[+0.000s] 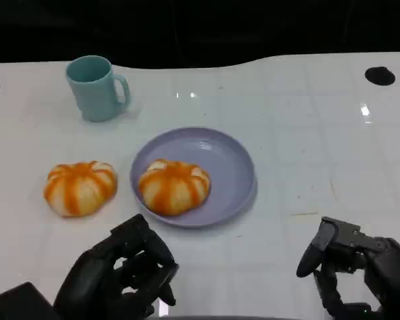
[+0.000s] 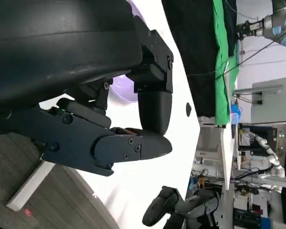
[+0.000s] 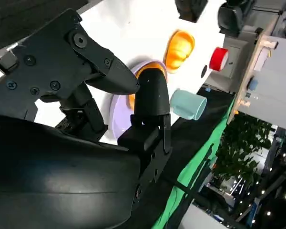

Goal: Grasp the bread from the table and place it into the plate.

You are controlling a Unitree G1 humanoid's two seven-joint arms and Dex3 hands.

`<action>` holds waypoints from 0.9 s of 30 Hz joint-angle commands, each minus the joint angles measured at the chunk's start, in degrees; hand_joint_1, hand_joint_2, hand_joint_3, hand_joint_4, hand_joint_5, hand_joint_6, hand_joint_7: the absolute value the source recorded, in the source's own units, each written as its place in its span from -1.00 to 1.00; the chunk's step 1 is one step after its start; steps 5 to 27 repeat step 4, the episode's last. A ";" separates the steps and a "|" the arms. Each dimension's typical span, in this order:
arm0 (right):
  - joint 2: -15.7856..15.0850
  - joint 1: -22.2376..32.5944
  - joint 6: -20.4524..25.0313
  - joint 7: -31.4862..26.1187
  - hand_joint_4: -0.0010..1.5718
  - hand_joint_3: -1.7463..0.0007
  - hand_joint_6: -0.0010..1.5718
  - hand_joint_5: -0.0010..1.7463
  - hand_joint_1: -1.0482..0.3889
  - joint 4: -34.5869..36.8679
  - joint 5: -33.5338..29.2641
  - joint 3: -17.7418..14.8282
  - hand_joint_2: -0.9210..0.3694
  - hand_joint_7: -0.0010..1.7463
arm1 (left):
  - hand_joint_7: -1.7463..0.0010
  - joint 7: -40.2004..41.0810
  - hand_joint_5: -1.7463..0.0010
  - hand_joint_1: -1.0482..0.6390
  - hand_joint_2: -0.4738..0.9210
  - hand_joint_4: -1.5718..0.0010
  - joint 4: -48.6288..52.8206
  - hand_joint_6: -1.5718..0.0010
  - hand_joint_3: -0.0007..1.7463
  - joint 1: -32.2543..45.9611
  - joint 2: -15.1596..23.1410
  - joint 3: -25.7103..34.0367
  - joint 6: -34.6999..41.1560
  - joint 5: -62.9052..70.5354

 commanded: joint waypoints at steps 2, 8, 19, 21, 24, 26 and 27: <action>-1.00 -1.09 -3.05 -0.22 0.20 -0.54 -0.05 1.00 0.16 2.43 -1.38 -0.89 -0.14 0.81 | -0.94 -0.64 -1.00 -0.35 1.00 0.15 0.79 0.42 -0.51 -0.44 1.02 0.69 -1.09 -0.11; -1.08 -1.39 -4.03 -0.28 0.22 -0.54 -0.03 1.00 0.15 3.19 -1.85 -0.90 -0.15 0.80 | -0.94 -0.80 -1.00 -0.35 1.00 0.15 1.01 0.42 -0.51 -0.53 1.13 0.76 -1.33 -0.10; -1.08 -1.39 -4.03 -0.28 0.22 -0.54 -0.03 1.00 0.15 3.19 -1.85 -0.90 -0.15 0.80 | -0.94 -0.80 -1.00 -0.35 1.00 0.15 1.01 0.42 -0.51 -0.53 1.13 0.76 -1.33 -0.10; -1.08 -1.39 -4.03 -0.28 0.22 -0.54 -0.03 1.00 0.15 3.19 -1.85 -0.90 -0.15 0.80 | -0.94 -0.80 -1.00 -0.35 1.00 0.15 1.01 0.42 -0.51 -0.53 1.13 0.76 -1.33 -0.10; -1.08 -1.39 -4.03 -0.28 0.22 -0.54 -0.03 1.00 0.15 3.19 -1.85 -0.90 -0.15 0.80 | -0.94 -0.80 -1.00 -0.35 1.00 0.15 1.01 0.42 -0.51 -0.53 1.13 0.76 -1.33 -0.10; -1.08 -1.39 -4.03 -0.28 0.22 -0.54 -0.03 1.00 0.15 3.19 -1.85 -0.90 -0.15 0.80 | -0.94 -0.80 -1.00 -0.35 1.00 0.15 1.01 0.42 -0.51 -0.53 1.13 0.76 -1.33 -0.10; -1.08 -1.39 -4.03 -0.28 0.22 -0.54 -0.03 1.00 0.15 3.19 -1.85 -0.90 -0.15 0.80 | -0.94 -0.80 -1.00 -0.35 1.00 0.15 1.01 0.42 -0.51 -0.53 1.13 0.76 -1.33 -0.10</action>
